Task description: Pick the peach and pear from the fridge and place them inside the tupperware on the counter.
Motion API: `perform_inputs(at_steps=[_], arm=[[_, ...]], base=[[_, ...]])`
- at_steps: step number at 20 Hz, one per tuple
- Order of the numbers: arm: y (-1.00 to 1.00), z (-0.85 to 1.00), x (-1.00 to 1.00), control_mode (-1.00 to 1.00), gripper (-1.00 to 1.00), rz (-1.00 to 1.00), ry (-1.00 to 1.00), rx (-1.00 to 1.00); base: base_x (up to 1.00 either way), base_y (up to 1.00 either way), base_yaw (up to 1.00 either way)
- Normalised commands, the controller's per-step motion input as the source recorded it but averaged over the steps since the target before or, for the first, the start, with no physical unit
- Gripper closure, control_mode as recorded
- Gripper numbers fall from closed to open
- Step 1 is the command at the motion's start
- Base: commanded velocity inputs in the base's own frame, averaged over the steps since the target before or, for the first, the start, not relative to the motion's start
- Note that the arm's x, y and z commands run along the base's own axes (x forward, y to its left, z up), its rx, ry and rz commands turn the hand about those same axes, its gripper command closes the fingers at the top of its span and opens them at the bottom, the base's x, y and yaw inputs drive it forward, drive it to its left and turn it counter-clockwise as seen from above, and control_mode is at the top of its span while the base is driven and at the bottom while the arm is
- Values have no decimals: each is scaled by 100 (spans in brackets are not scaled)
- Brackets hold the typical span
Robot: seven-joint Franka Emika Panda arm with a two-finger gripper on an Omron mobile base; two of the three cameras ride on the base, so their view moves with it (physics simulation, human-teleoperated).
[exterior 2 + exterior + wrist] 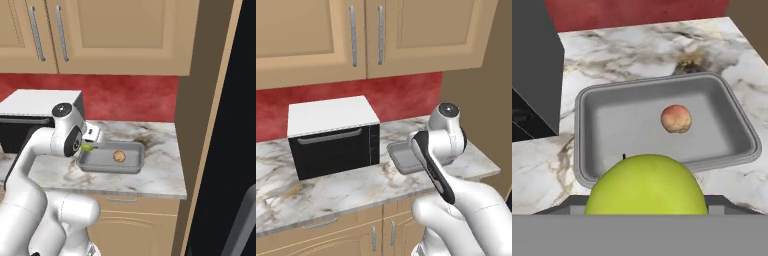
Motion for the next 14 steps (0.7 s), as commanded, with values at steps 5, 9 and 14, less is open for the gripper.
perform_inputs(at_steps=[5,9,14], arm=[[0,-49,50,-100,100,0,4,0],[0,-52,48,-100,100,0,2,0],[0,-47,44,-100,100,0,3,0]], base=[[0,0,0],[0,0,0],[0,0,0]])
